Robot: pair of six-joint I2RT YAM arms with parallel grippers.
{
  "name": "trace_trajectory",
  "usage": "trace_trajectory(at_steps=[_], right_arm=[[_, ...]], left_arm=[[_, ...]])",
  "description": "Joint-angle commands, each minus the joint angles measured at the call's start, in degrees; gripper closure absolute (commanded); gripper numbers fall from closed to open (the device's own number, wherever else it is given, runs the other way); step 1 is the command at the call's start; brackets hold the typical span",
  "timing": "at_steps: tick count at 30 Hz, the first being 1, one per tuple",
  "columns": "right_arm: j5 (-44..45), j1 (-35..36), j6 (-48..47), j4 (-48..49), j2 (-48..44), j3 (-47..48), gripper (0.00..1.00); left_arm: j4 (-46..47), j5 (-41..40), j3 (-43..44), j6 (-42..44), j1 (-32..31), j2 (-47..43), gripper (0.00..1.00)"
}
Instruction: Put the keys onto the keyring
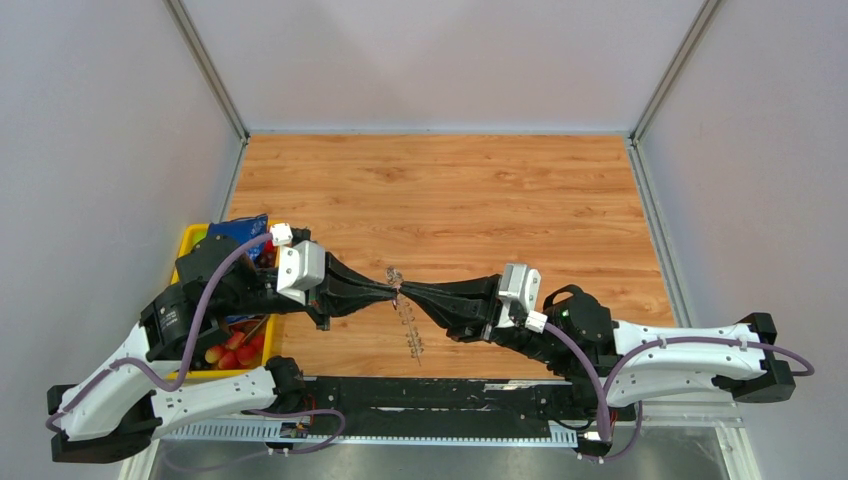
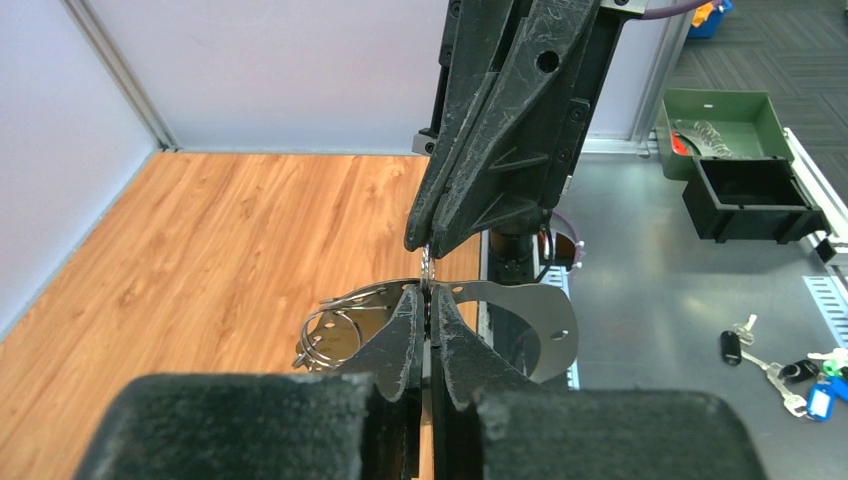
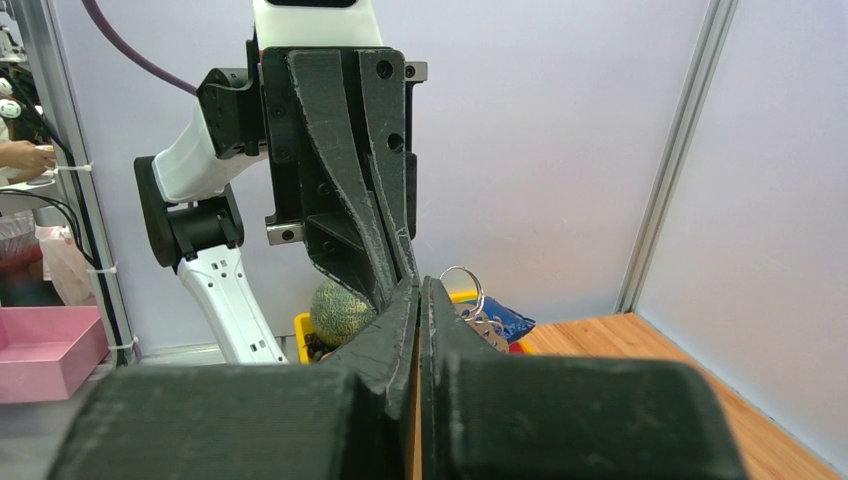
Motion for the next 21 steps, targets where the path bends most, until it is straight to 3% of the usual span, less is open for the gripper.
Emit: trace_trajectory(at_steps=[1,6,11,21], right_arm=[[-0.44,0.38,-0.23,2.66,-0.67,2.76,1.0],[0.44,0.48,0.15,-3.49,-1.68,4.16,1.0],[0.67,0.34,0.56,-16.58,-3.23,8.22,0.79],[-0.6,0.43,1.88,-43.66,-6.16,15.07,0.54]], left_arm=[[1.32,2.44,0.63,-0.08,-0.23,1.13,1.0],[-0.79,1.85,1.67,0.34,-0.19,1.18,1.0],[-5.2,0.83,4.29,0.99,-0.18,2.38,1.0],[-17.67,4.36,9.74,2.97,-0.13,8.0,1.0]])
